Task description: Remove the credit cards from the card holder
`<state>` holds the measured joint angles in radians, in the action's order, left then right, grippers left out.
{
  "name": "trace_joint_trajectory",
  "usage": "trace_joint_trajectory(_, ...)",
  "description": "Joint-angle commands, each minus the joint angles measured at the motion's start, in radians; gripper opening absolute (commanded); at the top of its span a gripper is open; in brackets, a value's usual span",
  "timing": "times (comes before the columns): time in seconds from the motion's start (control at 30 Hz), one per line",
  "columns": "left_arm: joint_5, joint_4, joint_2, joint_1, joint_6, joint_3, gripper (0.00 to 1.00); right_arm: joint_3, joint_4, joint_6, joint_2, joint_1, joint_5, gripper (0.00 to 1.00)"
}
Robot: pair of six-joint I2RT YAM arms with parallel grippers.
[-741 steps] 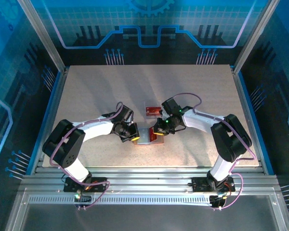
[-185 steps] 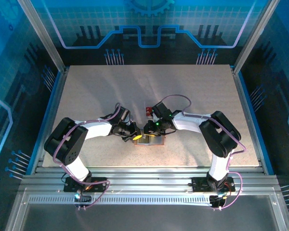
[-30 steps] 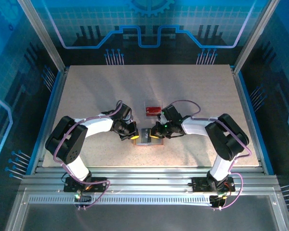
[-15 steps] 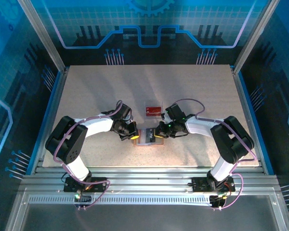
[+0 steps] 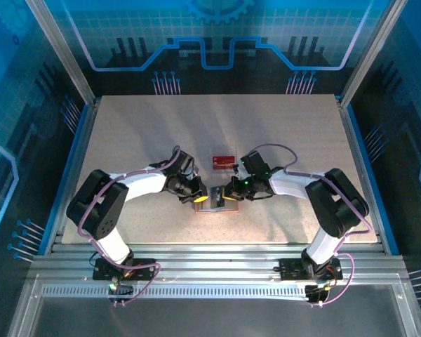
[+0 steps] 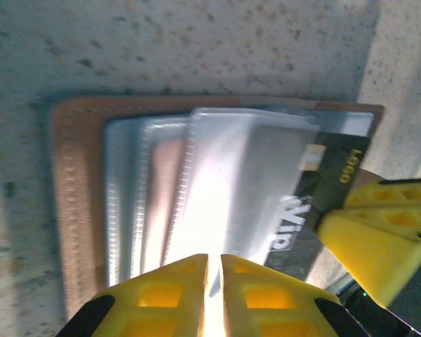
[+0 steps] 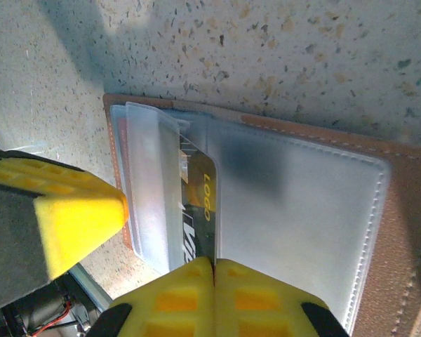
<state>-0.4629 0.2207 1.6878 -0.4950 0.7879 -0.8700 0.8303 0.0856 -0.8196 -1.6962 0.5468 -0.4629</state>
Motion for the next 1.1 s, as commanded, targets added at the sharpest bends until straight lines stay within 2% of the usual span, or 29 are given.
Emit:
trace_joint_trajectory(0.0,-0.045,-0.040,0.012,-0.017,0.029,-0.037,0.13,-0.015,-0.024,-0.020,-0.029,0.003,-0.017,0.04)
trace_joint_trajectory(0.1,-0.049,-0.042,0.027,-0.022,0.028,-0.040,0.13,-0.014,-0.029,-0.024,-0.034,0.008,-0.019,0.04)
trace_joint_trajectory(0.27,0.019,0.062,0.057,-0.023,-0.033,-0.055,0.13,-0.017,-0.027,-0.021,-0.029,0.008,-0.014,0.04)
trace_joint_trajectory(0.57,0.058,0.108,0.077,-0.022,-0.077,-0.046,0.13,-0.019,-0.002,-0.008,-0.019,0.003,-0.003,0.04)
trace_joint_trajectory(1.07,0.053,0.102,0.072,-0.018,-0.070,-0.042,0.12,0.025,0.206,0.115,0.042,-0.041,0.065,0.03)
